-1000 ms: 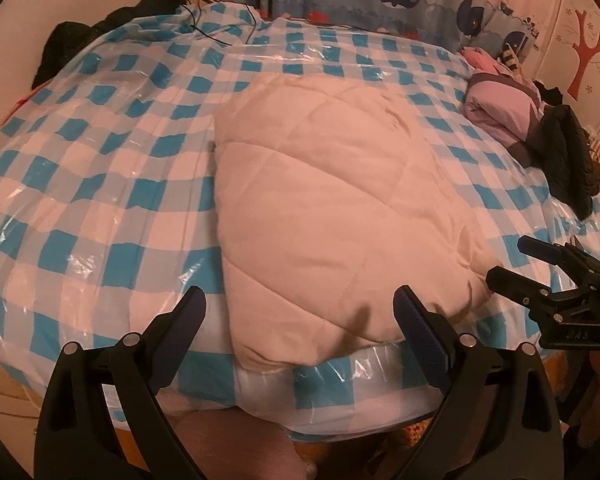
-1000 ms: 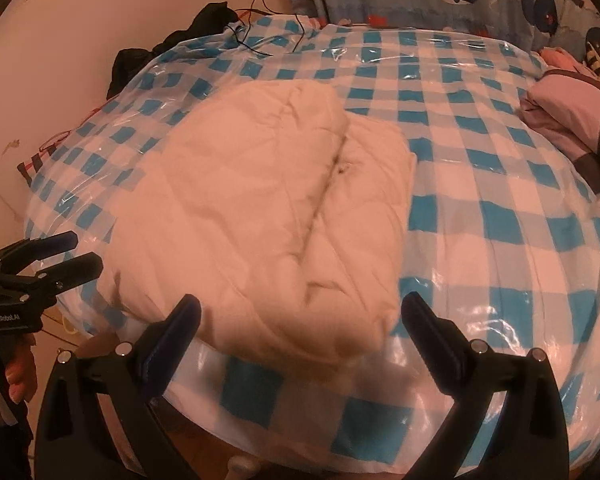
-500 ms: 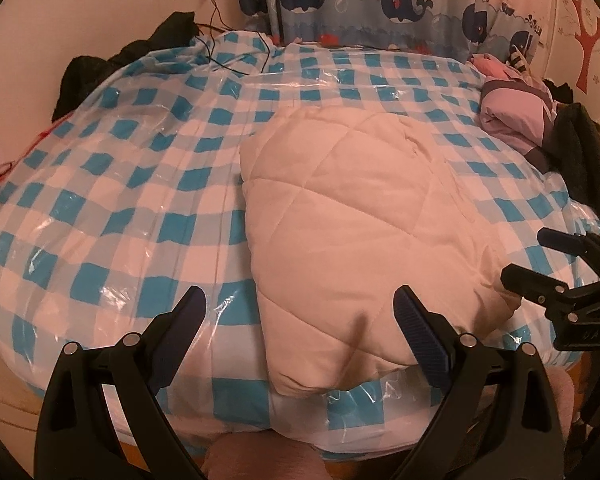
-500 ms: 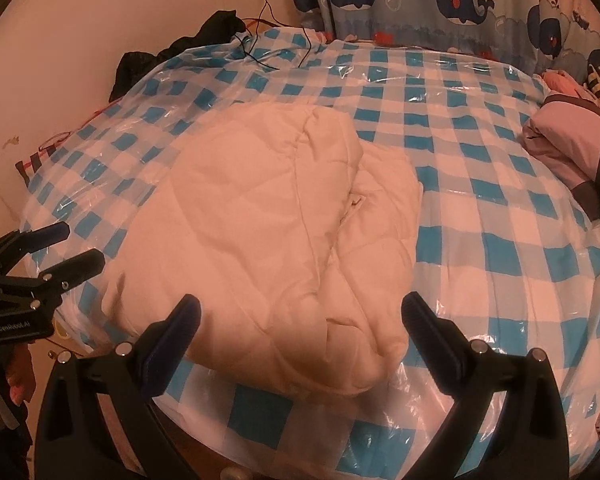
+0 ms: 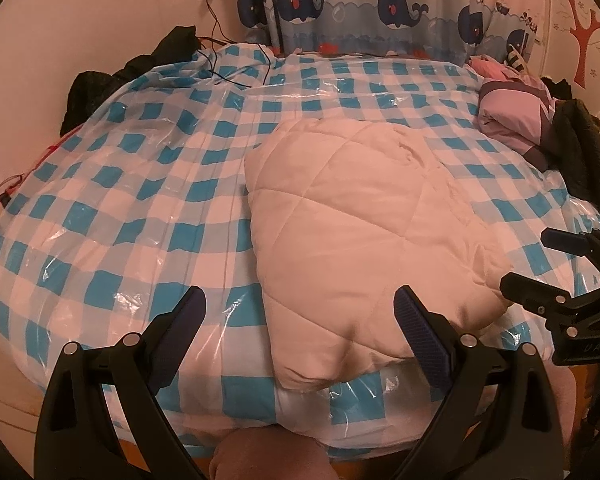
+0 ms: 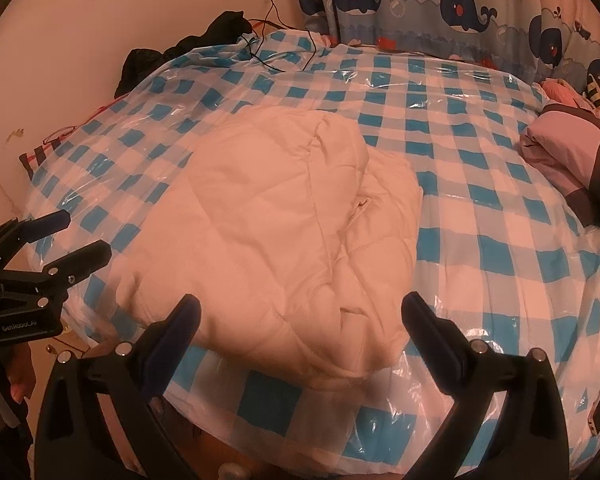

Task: Fold large clothes

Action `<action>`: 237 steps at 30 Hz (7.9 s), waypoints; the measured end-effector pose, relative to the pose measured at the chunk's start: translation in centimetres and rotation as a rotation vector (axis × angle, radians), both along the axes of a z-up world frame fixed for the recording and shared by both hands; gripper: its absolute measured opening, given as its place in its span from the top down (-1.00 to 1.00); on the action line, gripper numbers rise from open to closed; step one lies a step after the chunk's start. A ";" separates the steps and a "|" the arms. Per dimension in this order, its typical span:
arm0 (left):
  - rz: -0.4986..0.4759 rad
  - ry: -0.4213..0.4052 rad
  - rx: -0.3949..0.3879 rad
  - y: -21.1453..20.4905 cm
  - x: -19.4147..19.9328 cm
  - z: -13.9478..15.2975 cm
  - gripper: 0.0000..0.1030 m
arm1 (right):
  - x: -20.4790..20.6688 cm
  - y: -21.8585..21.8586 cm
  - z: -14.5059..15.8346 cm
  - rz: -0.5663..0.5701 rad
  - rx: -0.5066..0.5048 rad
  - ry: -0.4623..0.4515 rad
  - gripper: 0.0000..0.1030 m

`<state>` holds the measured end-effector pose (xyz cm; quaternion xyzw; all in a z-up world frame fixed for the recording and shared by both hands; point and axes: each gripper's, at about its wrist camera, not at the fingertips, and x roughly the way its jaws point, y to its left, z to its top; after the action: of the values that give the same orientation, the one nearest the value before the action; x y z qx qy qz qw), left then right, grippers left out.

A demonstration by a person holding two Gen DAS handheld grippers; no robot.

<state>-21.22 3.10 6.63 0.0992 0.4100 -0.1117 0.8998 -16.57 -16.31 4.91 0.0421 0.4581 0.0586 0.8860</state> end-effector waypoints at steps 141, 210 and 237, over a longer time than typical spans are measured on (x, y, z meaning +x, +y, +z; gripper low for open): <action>0.031 0.040 0.071 -2.3 -3.3 -0.2 -0.84 | -4.1 0.7 -1.1 0.007 -0.002 0.113 -0.87; 0.031 0.031 0.088 -3.3 -3.4 -0.1 -0.85 | -3.7 -0.9 -1.4 0.018 0.015 0.115 -0.87; 0.054 0.077 0.045 -2.8 -2.8 -0.8 -0.85 | -3.6 -0.9 -1.5 0.020 0.018 0.116 -0.87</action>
<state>-24.00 0.31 5.87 0.1037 0.4494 -0.0817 0.8835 -20.13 -17.24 3.44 0.0486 0.5084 0.0692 0.8570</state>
